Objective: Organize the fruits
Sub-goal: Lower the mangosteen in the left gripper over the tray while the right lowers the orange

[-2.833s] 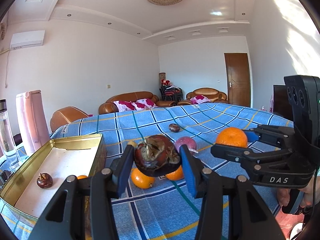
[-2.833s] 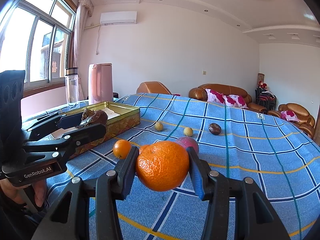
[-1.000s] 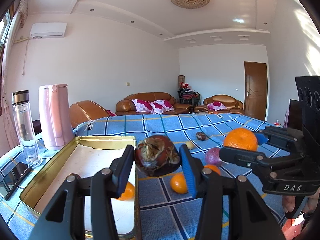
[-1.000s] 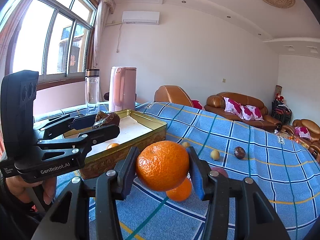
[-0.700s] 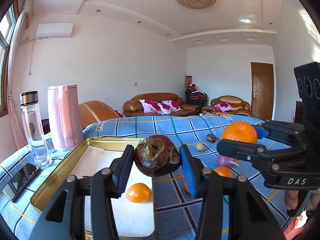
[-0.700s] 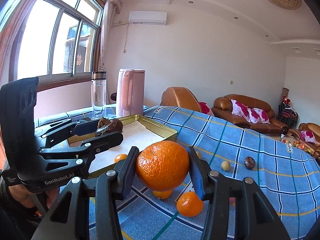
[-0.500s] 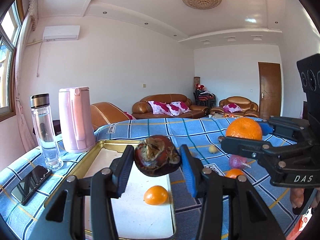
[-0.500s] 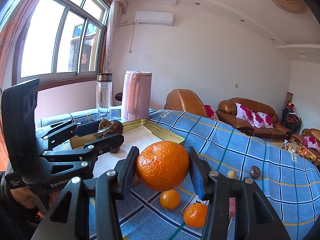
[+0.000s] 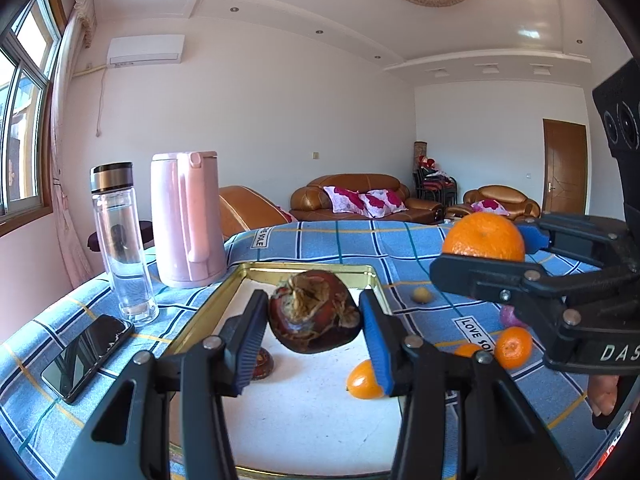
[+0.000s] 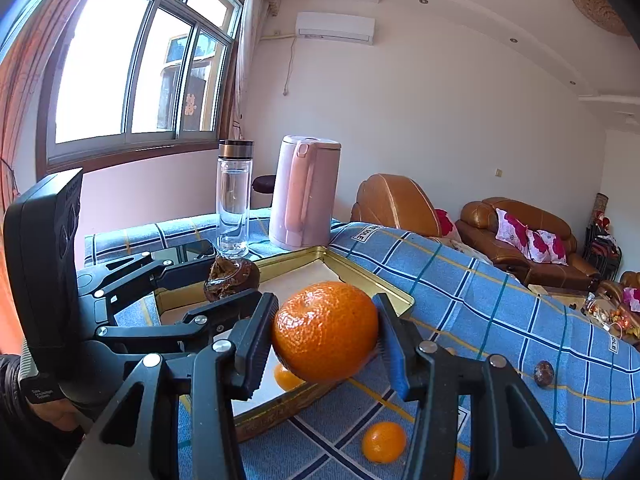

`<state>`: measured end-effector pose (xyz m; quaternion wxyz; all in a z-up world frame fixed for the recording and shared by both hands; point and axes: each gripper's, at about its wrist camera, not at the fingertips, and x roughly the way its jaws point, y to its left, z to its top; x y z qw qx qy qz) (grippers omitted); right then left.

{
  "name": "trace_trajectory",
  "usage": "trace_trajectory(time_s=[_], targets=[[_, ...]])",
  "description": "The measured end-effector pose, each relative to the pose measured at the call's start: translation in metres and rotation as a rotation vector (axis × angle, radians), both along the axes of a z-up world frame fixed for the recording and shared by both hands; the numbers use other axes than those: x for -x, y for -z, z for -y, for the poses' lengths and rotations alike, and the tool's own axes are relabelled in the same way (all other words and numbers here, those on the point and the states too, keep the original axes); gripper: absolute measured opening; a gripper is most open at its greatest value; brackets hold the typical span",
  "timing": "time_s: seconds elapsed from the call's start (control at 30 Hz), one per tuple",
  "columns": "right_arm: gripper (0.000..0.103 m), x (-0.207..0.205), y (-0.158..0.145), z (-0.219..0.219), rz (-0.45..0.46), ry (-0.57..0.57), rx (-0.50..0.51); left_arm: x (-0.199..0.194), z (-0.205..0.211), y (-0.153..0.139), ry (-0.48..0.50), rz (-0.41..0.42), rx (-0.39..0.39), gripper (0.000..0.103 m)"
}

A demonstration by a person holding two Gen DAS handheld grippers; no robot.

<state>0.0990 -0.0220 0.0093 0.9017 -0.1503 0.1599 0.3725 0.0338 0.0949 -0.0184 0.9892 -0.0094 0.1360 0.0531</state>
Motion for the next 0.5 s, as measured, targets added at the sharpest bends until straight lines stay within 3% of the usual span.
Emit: trace_trajectory(time_s=[0.5], targets=[[0.050, -0.011, 0.021, -0.050, -0.048, -0.051, 0.058, -0.011, -0.038, 0.010, -0.087, -0.087, 0.005, 0.048]])
